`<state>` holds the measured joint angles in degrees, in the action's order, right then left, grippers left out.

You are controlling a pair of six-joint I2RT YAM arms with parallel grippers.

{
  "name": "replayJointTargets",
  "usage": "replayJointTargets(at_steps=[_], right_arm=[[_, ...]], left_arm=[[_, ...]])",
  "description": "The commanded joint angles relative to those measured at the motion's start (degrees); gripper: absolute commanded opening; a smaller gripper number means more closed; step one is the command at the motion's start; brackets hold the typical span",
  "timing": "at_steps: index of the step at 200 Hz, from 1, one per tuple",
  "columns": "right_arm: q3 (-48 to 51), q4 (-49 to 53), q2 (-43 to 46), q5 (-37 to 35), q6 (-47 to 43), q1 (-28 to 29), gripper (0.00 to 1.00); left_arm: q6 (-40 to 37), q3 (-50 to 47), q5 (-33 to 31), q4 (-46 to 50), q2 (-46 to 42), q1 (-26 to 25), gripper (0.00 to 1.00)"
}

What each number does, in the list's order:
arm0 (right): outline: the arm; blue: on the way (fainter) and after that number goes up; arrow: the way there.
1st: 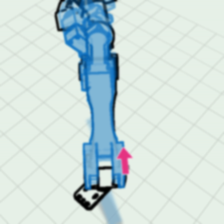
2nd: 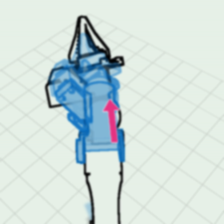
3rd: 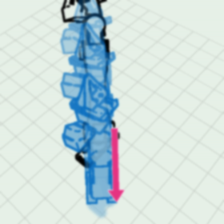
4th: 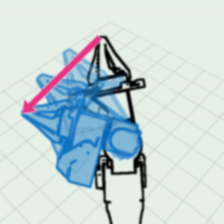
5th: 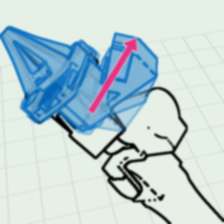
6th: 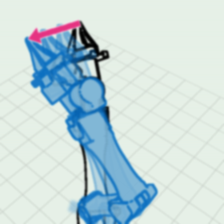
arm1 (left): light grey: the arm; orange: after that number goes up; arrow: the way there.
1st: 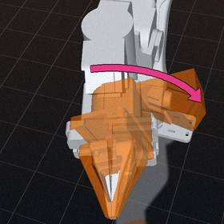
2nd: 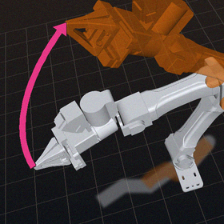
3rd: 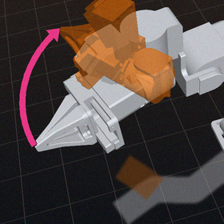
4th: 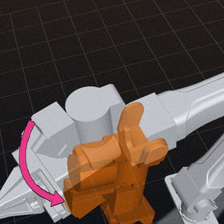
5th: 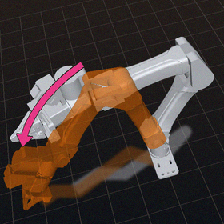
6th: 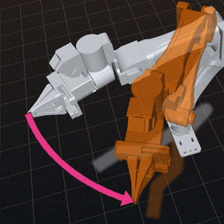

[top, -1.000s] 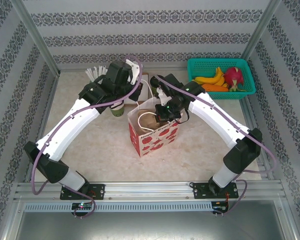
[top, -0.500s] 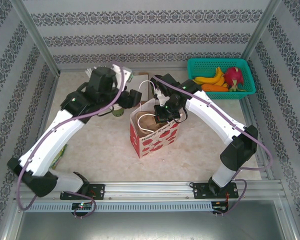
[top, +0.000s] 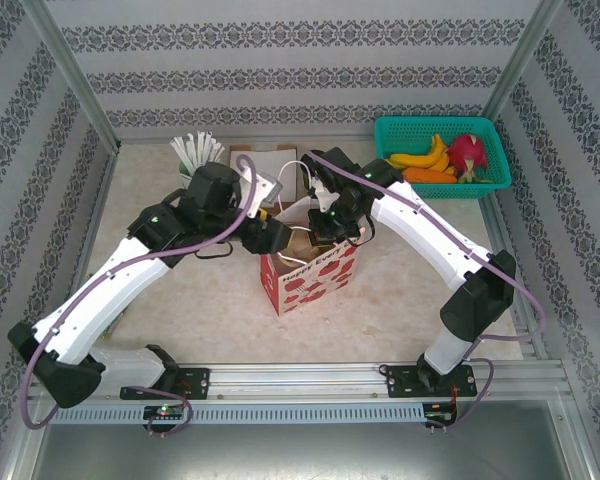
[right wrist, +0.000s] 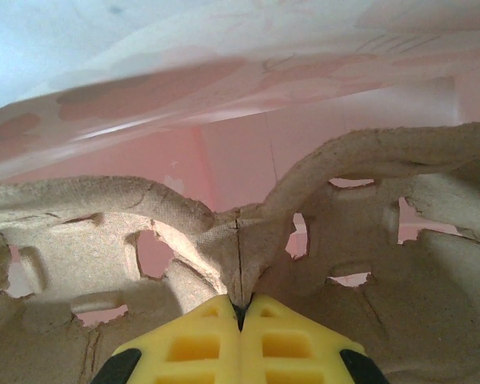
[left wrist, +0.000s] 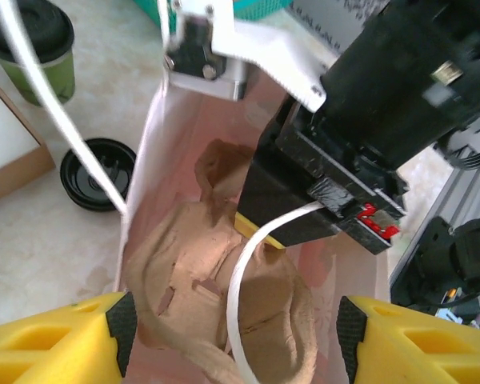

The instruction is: Pack the takeout coffee

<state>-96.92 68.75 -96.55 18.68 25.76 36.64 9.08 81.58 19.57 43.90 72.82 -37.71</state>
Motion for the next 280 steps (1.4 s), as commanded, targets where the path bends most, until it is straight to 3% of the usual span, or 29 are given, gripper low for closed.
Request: replayJointTargets(at_steps=[1,14,36,80,90,128,160,203,242,280], right_arm=[[-0.8,-0.3,0.8,-0.7,1.3,0.5,0.00],[-0.9,-0.2,0.8,-0.8,1.3,0.5,0.00],[-1.0,-0.4,0.9,-1.0,1.6,0.5,0.00],[-1.0,-0.8,0.9,-0.5,4.0,0.2,0.00],[-1.6,-0.4,0.5,0.3,5.6,0.1,0.00],[-3.3,1.6,-0.9,0.9,8.7,-0.5,0.00],[-4.9,2.2,-2.3,1.0,10.1,-0.7,0.00],[-4.0,1.3,-3.5,0.0,10.7,-0.2,0.00],[-2.9,2.6,-3.0,-6.8,7.8,0.7,0.00],[0.3,0.5,-2.2,-8.2,4.8,1.2,0.00]], left_arm=[[0.6,2.1,-3.6,3.8,2.1,-1.4,0.69],[0.3,2.7,-3.4,4.3,3.3,-1.6,0.68],[-0.6,3.2,-1.6,4.1,4.3,-1.8,0.57],[-2.8,1.1,2.3,1.8,1.5,-1.8,0.13],[-4.0,0.3,3.7,1.6,0.4,-1.8,0.07],[-12.5,-0.9,14.3,1.1,-2.7,-3.4,0.00],[-19.1,5.9,19.1,8.0,3.1,-5.9,0.00],[-24.1,10.0,17.3,7.5,6.0,-8.1,0.00],[-23.7,8.6,13.2,3.6,4.2,-8.1,0.00],[-22.5,6.4,14.5,-0.7,1.8,-8.0,0.00]])
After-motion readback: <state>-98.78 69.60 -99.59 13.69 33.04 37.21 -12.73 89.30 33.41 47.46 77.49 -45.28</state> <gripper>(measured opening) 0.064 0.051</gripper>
